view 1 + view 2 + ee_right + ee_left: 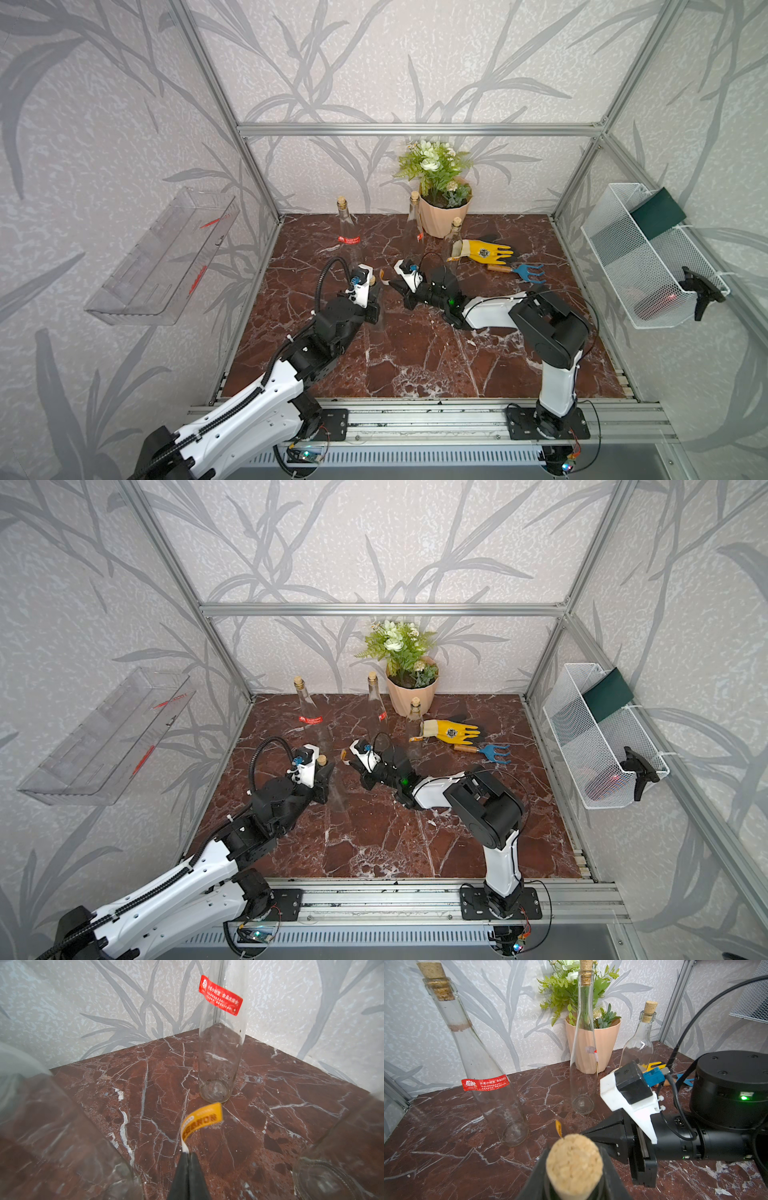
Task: Remove the label from the bottle
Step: Tear open the label from the bottle, then place the bottle at the center of the board.
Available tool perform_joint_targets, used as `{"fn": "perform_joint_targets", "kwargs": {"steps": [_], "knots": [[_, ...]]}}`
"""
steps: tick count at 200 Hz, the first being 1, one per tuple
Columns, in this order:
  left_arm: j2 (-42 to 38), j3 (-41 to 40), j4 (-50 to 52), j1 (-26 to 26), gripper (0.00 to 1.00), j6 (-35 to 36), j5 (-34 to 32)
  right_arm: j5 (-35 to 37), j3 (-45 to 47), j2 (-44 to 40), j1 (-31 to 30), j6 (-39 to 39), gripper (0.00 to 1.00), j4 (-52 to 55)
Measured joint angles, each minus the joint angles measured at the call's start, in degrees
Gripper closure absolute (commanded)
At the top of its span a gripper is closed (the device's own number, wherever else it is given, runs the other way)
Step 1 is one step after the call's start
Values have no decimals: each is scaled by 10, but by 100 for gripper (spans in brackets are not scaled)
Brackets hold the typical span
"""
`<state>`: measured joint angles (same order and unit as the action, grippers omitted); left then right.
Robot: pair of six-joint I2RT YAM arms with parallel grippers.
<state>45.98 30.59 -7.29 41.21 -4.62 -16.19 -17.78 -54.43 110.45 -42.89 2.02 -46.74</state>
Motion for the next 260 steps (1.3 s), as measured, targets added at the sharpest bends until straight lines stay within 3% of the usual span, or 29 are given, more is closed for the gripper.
{"fn": "perform_joint_targets", "kwargs": {"steps": [66,131,192,260], "knots": [[-3,0,3,1,100,1,-1,4,8,-19,0,-1,100,21],[1,9,17,1,100,10,-2,45,61,-225,-1,0,100,185],[98,77,8,1,100,27,-20,97,82,-308,-7,-7,100,332],[216,142,-88,-13,100,61,-37,121,110,-330,-23,-24,100,365]]}}
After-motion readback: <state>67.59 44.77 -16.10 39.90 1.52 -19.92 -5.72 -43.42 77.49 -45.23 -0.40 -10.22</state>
